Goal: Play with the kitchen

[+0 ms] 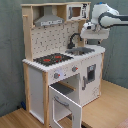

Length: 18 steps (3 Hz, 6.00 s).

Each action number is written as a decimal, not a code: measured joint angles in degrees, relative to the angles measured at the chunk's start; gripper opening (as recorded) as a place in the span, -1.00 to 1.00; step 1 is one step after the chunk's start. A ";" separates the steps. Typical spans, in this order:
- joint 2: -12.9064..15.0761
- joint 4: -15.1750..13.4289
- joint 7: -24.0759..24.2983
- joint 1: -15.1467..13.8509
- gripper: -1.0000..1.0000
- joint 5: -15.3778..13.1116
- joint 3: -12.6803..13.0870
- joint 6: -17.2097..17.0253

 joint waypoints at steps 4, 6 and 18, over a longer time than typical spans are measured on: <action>7.74 -0.19 -20.47 -5.57 1.00 -4.82 -2.29 -1.46; 12.06 0.10 -26.07 -8.31 1.00 -10.24 -2.50 3.52; 10.76 1.77 -2.38 -9.85 -1.00 -12.50 17.26 29.65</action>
